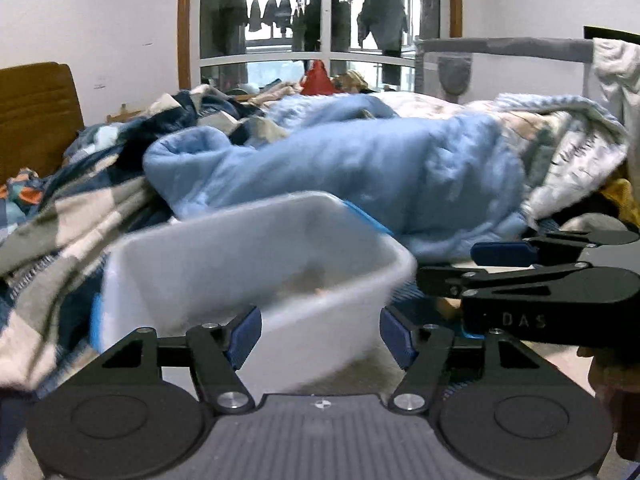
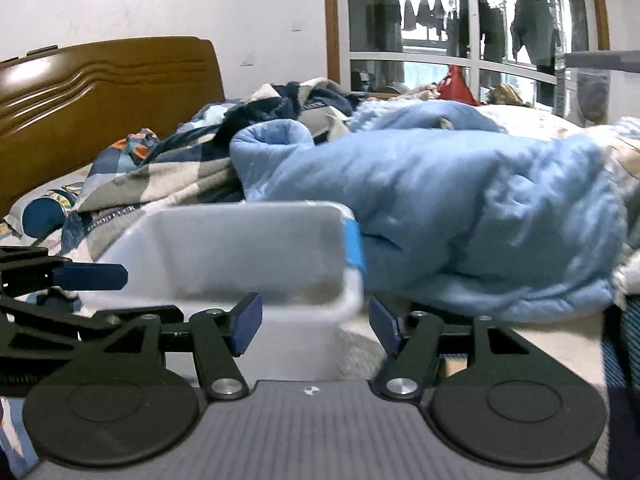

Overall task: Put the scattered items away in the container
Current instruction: 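Move both tools back over the remaining toys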

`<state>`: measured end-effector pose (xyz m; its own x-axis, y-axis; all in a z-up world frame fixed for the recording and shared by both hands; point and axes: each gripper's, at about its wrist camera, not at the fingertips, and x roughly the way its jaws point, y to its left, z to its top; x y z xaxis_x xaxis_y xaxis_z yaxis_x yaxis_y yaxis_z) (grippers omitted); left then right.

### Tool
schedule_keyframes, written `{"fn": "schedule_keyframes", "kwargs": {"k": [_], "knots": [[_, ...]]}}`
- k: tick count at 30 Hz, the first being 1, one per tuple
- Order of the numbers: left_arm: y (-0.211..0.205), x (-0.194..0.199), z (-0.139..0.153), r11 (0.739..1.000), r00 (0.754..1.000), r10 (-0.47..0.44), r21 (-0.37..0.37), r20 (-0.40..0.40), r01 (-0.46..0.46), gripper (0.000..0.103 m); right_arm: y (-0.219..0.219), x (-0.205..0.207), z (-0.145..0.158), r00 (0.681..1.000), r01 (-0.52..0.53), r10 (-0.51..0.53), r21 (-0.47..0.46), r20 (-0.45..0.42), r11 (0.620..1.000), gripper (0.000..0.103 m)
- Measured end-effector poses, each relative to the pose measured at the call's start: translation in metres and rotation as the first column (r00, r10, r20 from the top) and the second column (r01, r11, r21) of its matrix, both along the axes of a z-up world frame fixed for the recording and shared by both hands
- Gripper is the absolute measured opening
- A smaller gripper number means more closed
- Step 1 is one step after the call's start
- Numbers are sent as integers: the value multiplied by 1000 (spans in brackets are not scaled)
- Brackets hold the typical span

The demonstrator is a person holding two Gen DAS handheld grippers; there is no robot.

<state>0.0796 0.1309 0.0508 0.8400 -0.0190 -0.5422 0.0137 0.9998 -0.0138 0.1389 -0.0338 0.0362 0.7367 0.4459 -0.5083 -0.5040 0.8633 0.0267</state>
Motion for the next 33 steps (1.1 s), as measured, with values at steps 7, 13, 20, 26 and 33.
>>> {"fn": "schedule_keyframes", "kwargs": {"k": [7,13,20,26,33], "knots": [[-36,3,-68,999,986,-30,-35,-164,24,70,-63,-30,-40,995,85,-87,-34,-40,996,64],[-60,19,-109,999,979,-25,42,-203,34,70,-105,-53,-75,985,170,-171,-79,-6,982,64],[-73,36,-135,998,970,-69,-16,-235,67,67,-126,-55,-106,978,190,-196,-76,-75,979,64],[-67,34,-135,995,965,-91,-50,-246,81,56,-123,-48,-117,974,209,-216,-107,-61,972,78],[-66,36,-134,993,957,-115,-58,-266,104,54,-123,-49,-115,977,187,-199,-143,-74,972,80]]}}
